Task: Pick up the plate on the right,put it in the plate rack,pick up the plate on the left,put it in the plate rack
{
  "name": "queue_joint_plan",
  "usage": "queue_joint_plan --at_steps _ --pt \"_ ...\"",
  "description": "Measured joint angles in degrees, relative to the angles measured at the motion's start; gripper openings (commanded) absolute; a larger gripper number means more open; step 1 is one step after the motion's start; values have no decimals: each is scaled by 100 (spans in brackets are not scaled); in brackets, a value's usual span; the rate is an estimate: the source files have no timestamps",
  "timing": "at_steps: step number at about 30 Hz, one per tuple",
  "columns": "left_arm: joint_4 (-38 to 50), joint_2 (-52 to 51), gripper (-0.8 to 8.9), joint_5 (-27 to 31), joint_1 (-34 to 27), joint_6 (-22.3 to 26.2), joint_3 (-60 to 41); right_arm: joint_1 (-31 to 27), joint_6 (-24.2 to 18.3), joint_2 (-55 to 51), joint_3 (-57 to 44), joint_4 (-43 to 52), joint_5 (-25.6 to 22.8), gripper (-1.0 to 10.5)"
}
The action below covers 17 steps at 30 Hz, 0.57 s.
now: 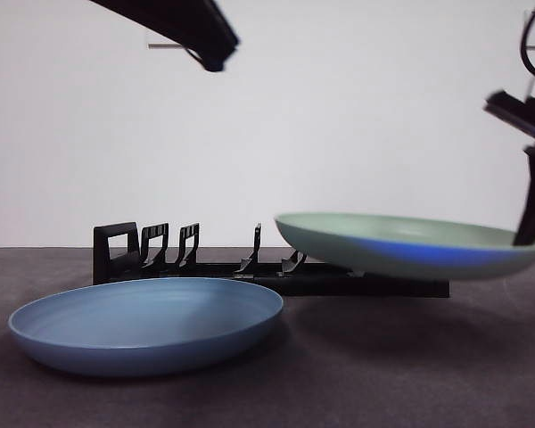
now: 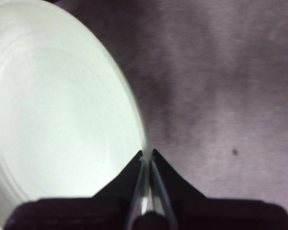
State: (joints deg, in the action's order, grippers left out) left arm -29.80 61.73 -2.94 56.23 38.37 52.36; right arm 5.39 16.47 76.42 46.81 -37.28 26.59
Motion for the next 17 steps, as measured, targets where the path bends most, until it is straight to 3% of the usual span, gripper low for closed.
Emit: queue_joint_plan --at_steps 14,17 --pt "223 1353 277 608 516 621 2 1110 26 0 485 -184 96 -17" --pt "225 1384 145 638 538 728 2 1143 39 0 522 -175 450 -17"
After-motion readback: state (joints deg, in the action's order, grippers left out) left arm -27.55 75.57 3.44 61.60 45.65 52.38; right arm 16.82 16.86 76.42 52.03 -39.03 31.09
